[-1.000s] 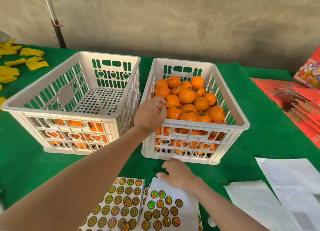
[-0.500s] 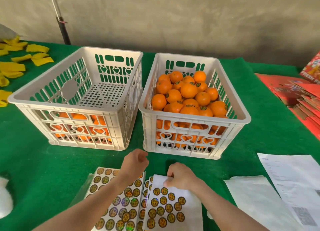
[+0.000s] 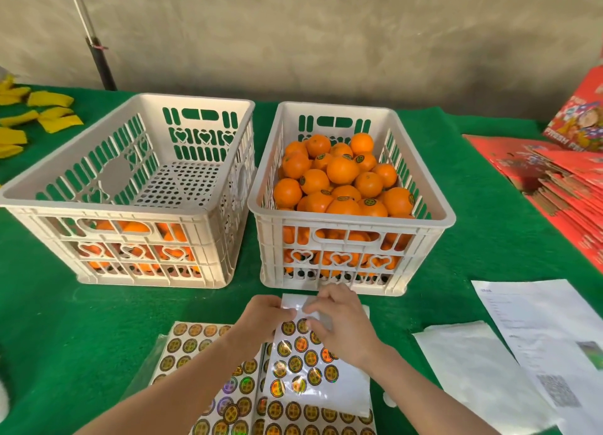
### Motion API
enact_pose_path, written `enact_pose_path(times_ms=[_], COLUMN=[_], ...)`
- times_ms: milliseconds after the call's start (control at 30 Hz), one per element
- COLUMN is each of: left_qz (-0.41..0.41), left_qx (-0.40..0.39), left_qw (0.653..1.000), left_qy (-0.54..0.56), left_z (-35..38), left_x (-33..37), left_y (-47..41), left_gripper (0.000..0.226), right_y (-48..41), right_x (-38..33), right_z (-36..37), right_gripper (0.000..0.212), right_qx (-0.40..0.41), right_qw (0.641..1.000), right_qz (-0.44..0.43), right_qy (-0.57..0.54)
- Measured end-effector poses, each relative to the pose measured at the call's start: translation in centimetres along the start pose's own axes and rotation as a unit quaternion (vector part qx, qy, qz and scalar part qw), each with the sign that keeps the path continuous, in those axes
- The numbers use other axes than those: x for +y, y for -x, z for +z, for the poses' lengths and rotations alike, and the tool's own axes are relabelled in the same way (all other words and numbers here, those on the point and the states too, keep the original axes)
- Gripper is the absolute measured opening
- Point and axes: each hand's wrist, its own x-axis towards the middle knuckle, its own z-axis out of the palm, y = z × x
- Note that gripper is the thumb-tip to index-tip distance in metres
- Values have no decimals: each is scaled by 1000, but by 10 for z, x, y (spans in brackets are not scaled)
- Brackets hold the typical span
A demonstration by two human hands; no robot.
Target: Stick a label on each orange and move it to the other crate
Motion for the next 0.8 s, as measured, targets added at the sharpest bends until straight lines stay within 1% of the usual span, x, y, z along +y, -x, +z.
enact_pose_path(times_ms=[100,200,233,267,333,400,467,500,533,567,600,633,700,733,767,800], left_qz=[-4,-10,-6,-2,9,14,29,52,86,133,181,243,378,422,450,457], left_qx=[-18,-30,-30,-30,-25,-23,-25,-28,-20,2,44,86,129,141,158,174], left_qw=[1000,999,1000,999,998,997,992,984,970,950,934,921,890,877,867,865], left_qy=[9,9,1,-18,-49,-76,-122,-166,-229,-281,-305,-294,-218,-180,-146,-107], left_z=[0,0,-1,-1,-1,-1,-1,-1,-2,-6,-12,-21,-48,-62,-78,-93], left_x=[3,2,0,-1,-4,-7,-9,-10,-9,-6,-1,4,31,47,63,79], left_y=[2,3,2,1,-2,-5,-5,-5,-1,4,10,16,33,42,48,51], left_gripper=[16,14,11,10,7,5,15,19,15,6,16,24,17,12,11,14], right_y=[5,5,6,5,3,-2,-6,-8,-9,-12,-15,-20,-37,-49,-63,-80], right_x=[-1,-7,-8,-8,-8,-5,-4,-6,-9,-13,-19,-28,-53,-67,-82,-98], right_z=[6,7,6,6,3,-1,-4,-6,-8,-11,-15,-20,-33,-40,-46,-50], right_gripper=[23,7,4,7,9,11,14,17,18,18,17,17,18,17,13,12], right_qx=[-51,-42,-46,-48,-45,-32,-27,-26,-22,-16,-8,-2,18,37,58,78], right_qw=[998,999,999,998,988,969,958,956,953,952,952,954,962,965,966,964], right_qz=[26,8,7,19,92,174,208,212,212,207,196,177,112,73,35,1], right_qy=[16,-14,-23,-43,-113,-170,-193,-203,-213,-223,-233,-242,-249,-248,-249,-253])
